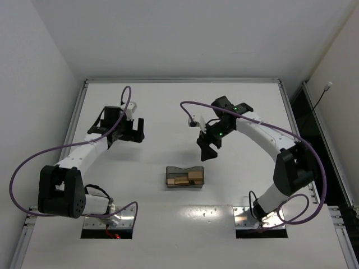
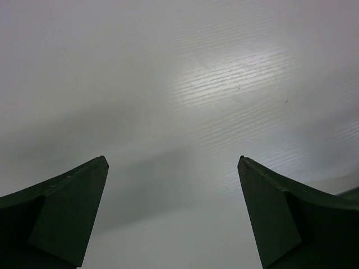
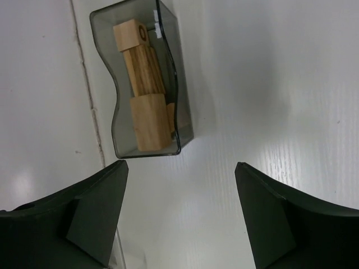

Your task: Build the wood block tower

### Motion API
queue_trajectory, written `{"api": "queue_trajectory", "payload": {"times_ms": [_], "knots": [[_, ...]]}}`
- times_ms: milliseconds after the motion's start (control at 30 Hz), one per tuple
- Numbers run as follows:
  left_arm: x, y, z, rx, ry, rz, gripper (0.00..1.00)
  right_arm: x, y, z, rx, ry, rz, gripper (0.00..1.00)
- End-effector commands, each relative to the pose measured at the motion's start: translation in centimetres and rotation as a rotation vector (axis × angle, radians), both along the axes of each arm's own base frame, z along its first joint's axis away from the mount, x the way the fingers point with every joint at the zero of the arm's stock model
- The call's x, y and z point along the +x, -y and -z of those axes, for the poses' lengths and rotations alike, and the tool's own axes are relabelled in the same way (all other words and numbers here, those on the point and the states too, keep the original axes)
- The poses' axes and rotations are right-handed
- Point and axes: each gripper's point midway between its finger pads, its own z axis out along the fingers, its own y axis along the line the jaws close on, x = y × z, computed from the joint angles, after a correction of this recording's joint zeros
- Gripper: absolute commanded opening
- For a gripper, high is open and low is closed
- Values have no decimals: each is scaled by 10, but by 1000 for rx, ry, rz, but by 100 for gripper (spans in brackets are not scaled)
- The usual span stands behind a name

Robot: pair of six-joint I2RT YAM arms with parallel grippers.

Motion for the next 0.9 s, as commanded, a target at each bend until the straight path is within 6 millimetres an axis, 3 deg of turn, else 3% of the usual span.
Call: {"api": "queue_trajectory", "payload": {"times_ms": [0, 233, 267, 400, 633, 867], "knots": [[8, -6, -16, -18, 65, -35, 100, -5, -21, -16, 52, 31, -102, 74], [5, -12, -13, -16, 47, -41, 100, 0, -50, 8, -36, 118, -130, 66], [3, -12, -11, -15, 36, -41, 100, 7, -59, 6, -20, 161, -124, 65], [7, -19, -15, -15, 45, -61, 100, 22, -67, 28, -91, 244, -27, 64], [11, -32, -22, -9, 60, -81, 100, 8, -75, 69, -122, 210, -40, 63], [15, -38, -16, -21, 34, -84, 100, -8, -82, 93, -140, 180, -96, 60]]}}
